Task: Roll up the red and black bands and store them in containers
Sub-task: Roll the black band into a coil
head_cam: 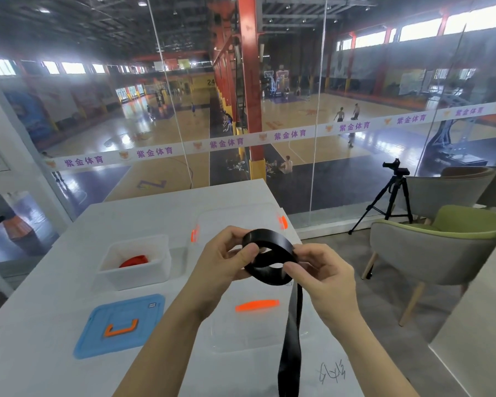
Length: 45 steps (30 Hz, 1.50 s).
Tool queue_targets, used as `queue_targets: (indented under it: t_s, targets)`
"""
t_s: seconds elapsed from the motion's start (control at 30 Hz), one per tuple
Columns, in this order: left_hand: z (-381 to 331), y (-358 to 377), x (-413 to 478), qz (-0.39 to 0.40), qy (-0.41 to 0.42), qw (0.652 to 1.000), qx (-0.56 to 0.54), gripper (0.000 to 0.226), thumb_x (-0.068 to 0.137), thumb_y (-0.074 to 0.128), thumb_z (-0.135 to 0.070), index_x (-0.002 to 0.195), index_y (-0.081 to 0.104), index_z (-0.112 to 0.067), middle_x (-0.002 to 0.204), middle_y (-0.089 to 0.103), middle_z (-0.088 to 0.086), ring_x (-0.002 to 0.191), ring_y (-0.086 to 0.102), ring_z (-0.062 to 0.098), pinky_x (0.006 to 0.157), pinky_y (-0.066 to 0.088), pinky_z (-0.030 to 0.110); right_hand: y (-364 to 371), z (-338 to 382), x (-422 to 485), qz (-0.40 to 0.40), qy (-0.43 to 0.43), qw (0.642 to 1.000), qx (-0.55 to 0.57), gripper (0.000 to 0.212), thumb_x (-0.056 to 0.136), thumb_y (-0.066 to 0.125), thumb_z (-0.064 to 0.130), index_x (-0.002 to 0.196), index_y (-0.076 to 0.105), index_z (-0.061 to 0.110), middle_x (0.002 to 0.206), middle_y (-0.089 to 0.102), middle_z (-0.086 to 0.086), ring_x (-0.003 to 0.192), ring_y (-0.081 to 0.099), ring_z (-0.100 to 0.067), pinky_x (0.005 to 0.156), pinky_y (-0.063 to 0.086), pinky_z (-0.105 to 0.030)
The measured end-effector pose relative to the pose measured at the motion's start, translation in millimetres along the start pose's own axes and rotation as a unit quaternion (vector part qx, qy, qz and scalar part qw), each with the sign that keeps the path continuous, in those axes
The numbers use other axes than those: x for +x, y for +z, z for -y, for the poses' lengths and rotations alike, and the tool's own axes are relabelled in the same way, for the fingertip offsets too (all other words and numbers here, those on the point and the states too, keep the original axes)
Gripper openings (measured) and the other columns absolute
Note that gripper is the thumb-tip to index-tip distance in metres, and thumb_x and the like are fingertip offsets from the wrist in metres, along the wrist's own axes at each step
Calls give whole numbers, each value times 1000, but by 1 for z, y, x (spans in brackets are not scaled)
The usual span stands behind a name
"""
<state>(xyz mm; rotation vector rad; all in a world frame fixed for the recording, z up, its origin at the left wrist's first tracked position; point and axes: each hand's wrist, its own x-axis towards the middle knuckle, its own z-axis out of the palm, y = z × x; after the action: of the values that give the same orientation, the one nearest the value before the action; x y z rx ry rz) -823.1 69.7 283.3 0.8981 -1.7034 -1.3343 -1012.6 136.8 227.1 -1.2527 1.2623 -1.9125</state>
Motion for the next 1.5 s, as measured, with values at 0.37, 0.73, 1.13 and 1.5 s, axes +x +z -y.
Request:
queue_targets:
  t_s: [0.37, 0.73, 1.13, 1.5]
  targets:
    - [2, -12, 5, 89, -9, 974, 210, 26, 88, 75, -23, 111, 75, -37, 102, 77, -14, 101, 72, 8, 94, 57, 30, -5, -6, 3, 67, 2, 995, -73, 38, 77, 88, -3, 90, 82, 32, 98, 82, 7, 94, 79, -18, 93, 61, -29]
    - [14, 0, 4, -31, -14, 998, -47, 19, 100, 61, -9, 114, 71, -17, 111, 76, 7, 106, 74, 21, 90, 62, 45, -6, -14, 8, 6, 8, 1000, 1, 49, 80, 84, -7, 101, 80, 38, 101, 81, -4, 99, 76, -28, 93, 60, -42]
    - [25, -8, 3, 4, -12, 1000, 7, 31, 99, 64, -13, 127, 67, -26, 123, 74, -7, 116, 70, 13, 102, 56, 34, 2, -1, 21, 14, -25, 998, -48, 47, 82, 85, -1, 95, 81, 45, 99, 82, 8, 97, 79, -17, 92, 61, -32]
    - [15, -13, 8, 32, 32, 981, 187, 24, 94, 71, -20, 112, 72, -37, 106, 75, -16, 106, 69, 12, 100, 55, 39, -2, 13, 16, 125, -11, 980, -154, 31, 84, 86, 12, 103, 78, 34, 101, 80, 17, 101, 76, -7, 98, 61, -32]
